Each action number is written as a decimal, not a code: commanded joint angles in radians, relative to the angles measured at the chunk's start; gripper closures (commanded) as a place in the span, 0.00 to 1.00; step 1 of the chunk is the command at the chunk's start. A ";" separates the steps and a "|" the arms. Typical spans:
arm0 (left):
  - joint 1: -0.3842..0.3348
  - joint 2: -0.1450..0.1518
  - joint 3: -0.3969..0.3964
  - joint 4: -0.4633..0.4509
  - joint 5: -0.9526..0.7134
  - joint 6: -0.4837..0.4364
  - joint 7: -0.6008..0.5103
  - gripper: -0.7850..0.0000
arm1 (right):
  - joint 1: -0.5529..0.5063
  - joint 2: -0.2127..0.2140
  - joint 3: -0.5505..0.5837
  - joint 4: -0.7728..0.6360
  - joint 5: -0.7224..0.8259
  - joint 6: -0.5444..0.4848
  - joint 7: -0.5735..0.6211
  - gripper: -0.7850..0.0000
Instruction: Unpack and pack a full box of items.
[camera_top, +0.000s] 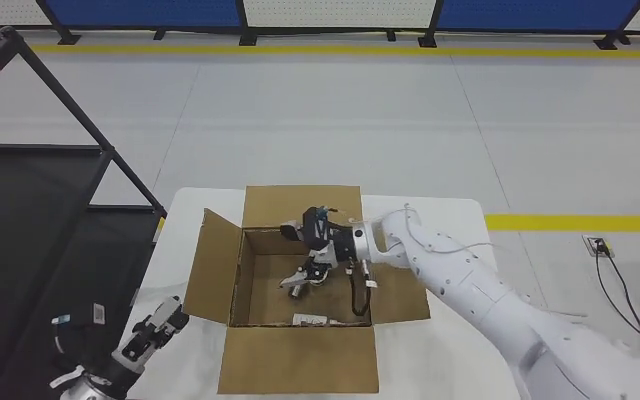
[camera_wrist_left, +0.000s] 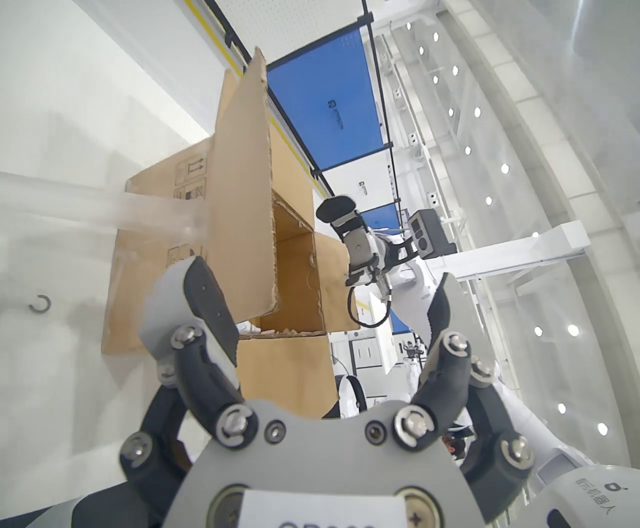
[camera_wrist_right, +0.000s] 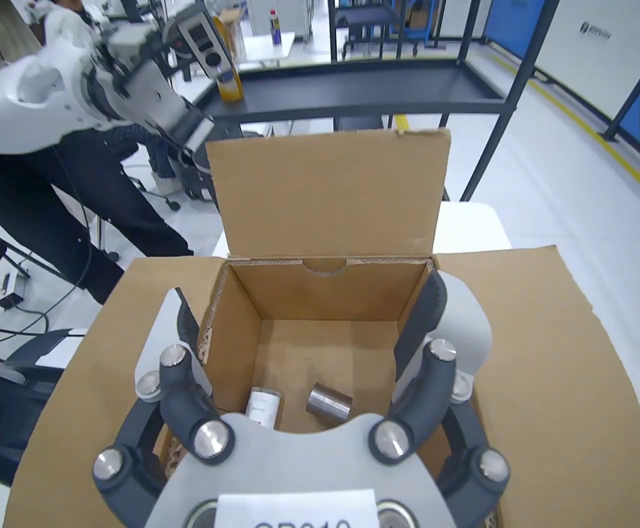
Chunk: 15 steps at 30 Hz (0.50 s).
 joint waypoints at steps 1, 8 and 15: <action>-0.002 0.002 0.023 -0.012 0.013 0.002 -0.007 0.00 | -0.016 0.056 -0.004 -0.035 -0.007 0.000 -0.066 0.00; -0.005 0.008 0.100 -0.057 0.064 0.011 -0.018 0.00 | -0.071 0.269 0.000 -0.184 0.002 0.000 -0.231 0.00; -0.046 0.014 0.200 -0.079 0.137 0.053 -0.026 0.00 | -0.167 0.486 0.036 -0.336 0.031 0.000 -0.375 0.00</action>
